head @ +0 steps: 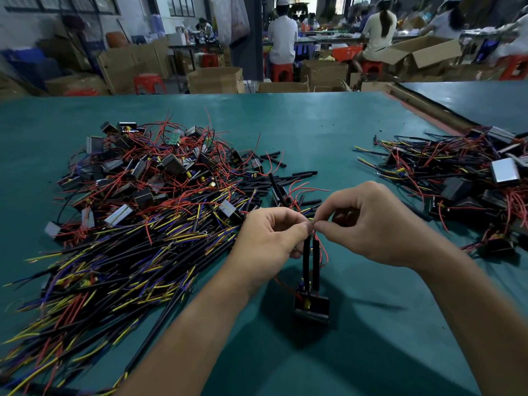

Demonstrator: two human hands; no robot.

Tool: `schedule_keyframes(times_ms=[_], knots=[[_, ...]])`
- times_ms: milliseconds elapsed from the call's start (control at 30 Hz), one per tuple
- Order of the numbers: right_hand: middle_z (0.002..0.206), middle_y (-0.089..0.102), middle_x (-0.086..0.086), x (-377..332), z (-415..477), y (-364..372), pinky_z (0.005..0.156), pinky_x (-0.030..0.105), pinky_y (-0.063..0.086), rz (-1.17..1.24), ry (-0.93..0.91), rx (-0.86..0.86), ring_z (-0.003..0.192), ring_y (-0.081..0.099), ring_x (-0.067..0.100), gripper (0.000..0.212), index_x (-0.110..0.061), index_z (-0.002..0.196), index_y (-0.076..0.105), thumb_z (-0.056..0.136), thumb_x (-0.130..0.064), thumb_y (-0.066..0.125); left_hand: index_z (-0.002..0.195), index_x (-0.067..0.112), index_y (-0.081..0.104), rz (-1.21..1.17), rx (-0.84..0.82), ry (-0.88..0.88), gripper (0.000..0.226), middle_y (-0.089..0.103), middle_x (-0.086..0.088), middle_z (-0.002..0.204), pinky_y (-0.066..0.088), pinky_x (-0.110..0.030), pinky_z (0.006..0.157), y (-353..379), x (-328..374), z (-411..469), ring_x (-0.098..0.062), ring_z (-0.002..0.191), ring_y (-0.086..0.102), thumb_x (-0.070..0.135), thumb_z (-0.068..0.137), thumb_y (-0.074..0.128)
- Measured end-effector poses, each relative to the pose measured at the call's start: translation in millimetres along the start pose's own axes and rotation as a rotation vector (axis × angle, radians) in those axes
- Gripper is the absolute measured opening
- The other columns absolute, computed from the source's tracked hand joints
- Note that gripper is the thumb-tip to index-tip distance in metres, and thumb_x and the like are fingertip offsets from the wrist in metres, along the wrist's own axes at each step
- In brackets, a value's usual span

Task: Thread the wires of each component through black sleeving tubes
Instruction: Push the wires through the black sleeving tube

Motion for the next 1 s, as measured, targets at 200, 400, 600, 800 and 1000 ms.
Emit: schedule_keyframes(times_ms=[200,400,600,800,1000], knots=[[0.047,0.052,-0.017,-4.3,1.7,1.0,0.046,0.011,0.031,-0.086,-0.013,0.028,0.044,0.045,0.007,0.016,-0.023,0.067,0.069,0.081,-0.017,0.073,0.072,0.012,0.064,0.082,0.126,0.148,0.019,0.063,0.002,0.057,0.057,-0.030,0.054,-6.6,6.4,-0.9,-0.009,0.050,0.057,-0.001,0.083,0.070],[0.048,0.053,-0.019,-2.4,1.8,0.9,0.046,0.011,0.032,-0.070,0.011,0.019,0.044,0.046,0.005,0.018,-0.025,0.068,0.069,0.083,-0.016,0.071,0.075,0.019,0.075,0.397,0.197,0.338,0.008,0.070,0.007,0.062,0.051,-0.022,0.054,-5.3,18.2,-11.1,-0.006,0.054,0.063,0.024,0.075,0.070],[0.046,0.051,-0.022,-3.3,1.5,1.0,0.046,0.010,0.031,-0.073,-0.003,-0.005,0.044,0.047,0.005,0.021,-0.026,0.066,0.068,0.083,-0.014,0.072,0.085,0.017,0.079,0.452,0.159,0.364,0.011,0.066,0.007,0.057,0.037,-0.014,0.049,-5.8,17.3,-9.6,0.005,0.046,0.047,0.013,0.078,0.071],[0.046,0.051,-0.019,-3.7,1.6,2.4,0.046,0.010,0.031,-0.058,-0.012,-0.002,0.043,0.045,0.006,0.025,-0.030,0.065,0.065,0.082,-0.014,0.074,0.076,0.018,0.076,0.494,0.152,0.391,0.013,0.060,0.010,0.054,0.035,-0.011,0.049,-4.9,20.8,-10.1,0.003,0.047,0.047,0.009,0.078,0.067],[0.054,0.061,-0.006,-1.7,2.3,2.1,0.051,0.024,0.044,-0.023,-0.036,0.036,0.048,0.051,0.008,0.018,-0.025,0.068,0.071,0.078,-0.011,0.075,0.071,0.017,0.072,0.273,0.024,0.137,0.017,0.054,0.003,0.054,0.037,-0.028,0.051,-6.4,0.0,3.4,-0.012,0.050,0.045,0.010,0.086,0.067]])
Point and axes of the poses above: each hand's wrist, its own z-axis towards the middle knuckle, its own y-axis out of the palm, x = y × z, the point moved 7 cm from there along z, towards the middle knuckle
